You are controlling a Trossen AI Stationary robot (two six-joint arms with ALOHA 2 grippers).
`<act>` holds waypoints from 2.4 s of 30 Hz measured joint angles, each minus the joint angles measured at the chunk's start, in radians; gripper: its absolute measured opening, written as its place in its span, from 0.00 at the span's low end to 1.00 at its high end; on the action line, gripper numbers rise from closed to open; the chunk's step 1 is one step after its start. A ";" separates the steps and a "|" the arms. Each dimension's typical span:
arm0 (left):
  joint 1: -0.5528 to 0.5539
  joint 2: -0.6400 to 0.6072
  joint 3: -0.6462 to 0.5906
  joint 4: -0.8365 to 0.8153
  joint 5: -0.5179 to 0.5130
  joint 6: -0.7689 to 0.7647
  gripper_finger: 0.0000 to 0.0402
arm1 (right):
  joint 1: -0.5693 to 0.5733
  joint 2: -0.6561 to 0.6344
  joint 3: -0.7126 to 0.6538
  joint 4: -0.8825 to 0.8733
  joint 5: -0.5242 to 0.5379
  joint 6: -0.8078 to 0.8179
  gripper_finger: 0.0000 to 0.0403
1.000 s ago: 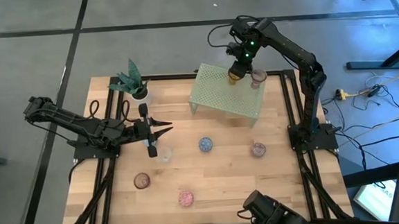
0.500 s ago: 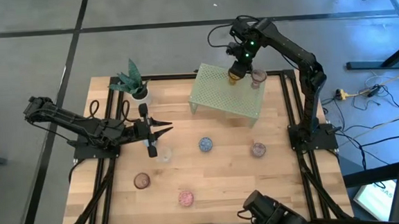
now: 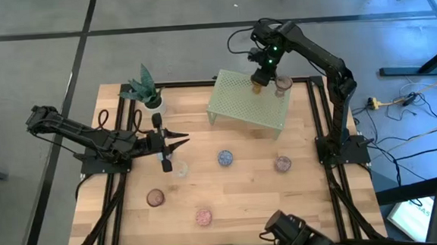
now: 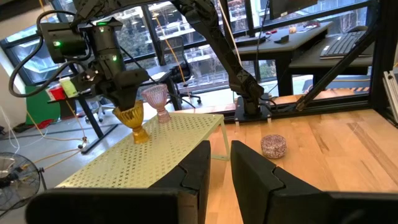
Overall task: Pick & Place candle stick holders
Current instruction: Put the brown candle holder on the shelf aligned with the pink candle holder, then put the transparent candle holder on the shelf aligned with the brown candle holder
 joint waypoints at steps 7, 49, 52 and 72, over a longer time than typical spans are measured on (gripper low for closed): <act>0.000 0.000 0.000 0.000 0.000 0.000 0.15 | 0.010 0.000 0.000 0.004 0.000 -0.024 0.40; 0.000 0.000 0.000 0.000 0.000 0.000 0.15 | 0.125 -0.022 0.348 -0.099 0.022 0.044 0.43; 0.000 0.000 0.000 0.000 0.000 0.000 0.15 | 0.161 -0.047 0.342 -0.110 0.021 0.051 0.43; 0.000 0.000 0.000 0.002 0.000 -0.035 0.15 | 0.548 -0.310 0.125 -0.011 -0.106 0.054 0.43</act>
